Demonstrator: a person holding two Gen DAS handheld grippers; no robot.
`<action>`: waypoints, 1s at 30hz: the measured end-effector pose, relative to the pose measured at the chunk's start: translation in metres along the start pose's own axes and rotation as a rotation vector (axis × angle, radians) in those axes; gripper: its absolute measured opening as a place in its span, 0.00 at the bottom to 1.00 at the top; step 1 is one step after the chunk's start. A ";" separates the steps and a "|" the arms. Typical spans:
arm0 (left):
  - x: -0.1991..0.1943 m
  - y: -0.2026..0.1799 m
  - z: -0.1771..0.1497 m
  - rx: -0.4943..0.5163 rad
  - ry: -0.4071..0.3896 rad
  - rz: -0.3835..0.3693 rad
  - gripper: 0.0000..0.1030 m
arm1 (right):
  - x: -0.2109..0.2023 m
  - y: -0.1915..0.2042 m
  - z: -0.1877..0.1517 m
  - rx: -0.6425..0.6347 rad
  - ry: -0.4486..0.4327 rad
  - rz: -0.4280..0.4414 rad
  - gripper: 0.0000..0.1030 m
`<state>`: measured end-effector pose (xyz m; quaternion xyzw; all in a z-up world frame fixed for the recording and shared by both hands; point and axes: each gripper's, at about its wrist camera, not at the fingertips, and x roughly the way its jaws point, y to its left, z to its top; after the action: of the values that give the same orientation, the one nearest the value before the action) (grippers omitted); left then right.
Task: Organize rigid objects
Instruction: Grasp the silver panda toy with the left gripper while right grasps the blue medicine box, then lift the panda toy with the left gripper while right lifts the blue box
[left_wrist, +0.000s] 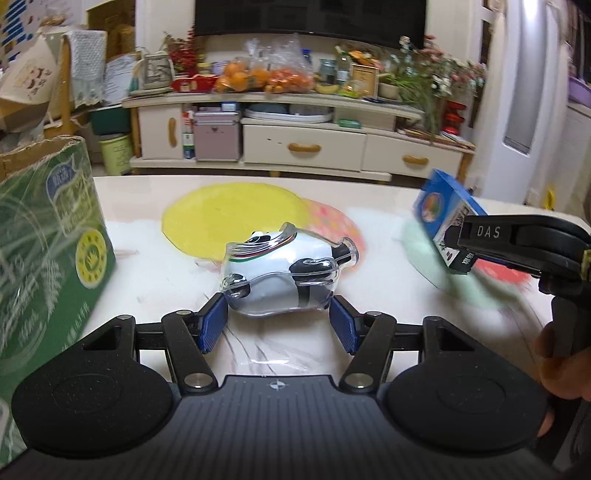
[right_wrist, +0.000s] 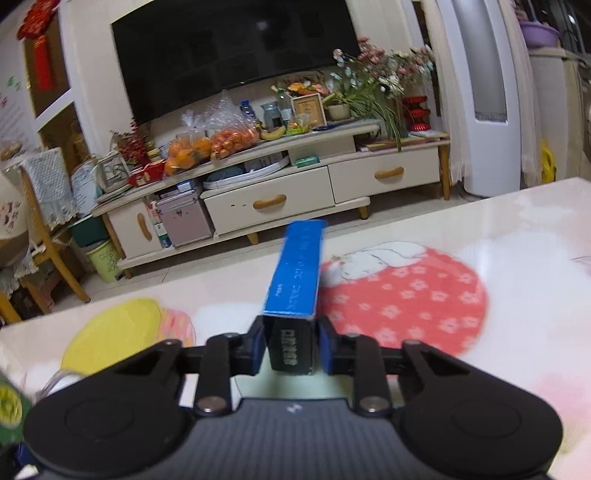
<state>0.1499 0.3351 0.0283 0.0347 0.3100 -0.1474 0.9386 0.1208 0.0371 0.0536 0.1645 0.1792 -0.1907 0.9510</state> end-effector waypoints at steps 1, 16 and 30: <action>-0.004 -0.003 -0.004 0.006 0.001 -0.005 0.72 | -0.007 -0.003 -0.004 -0.007 0.003 0.008 0.22; -0.066 -0.018 -0.050 0.042 0.070 -0.071 0.72 | -0.128 -0.034 -0.064 -0.106 0.041 0.084 0.22; -0.134 -0.007 -0.101 0.136 0.139 -0.106 0.72 | -0.222 -0.029 -0.121 -0.137 0.099 0.134 0.23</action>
<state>-0.0125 0.3787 0.0263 0.0921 0.3649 -0.2150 0.9012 -0.1162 0.1252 0.0293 0.1197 0.2271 -0.1056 0.9607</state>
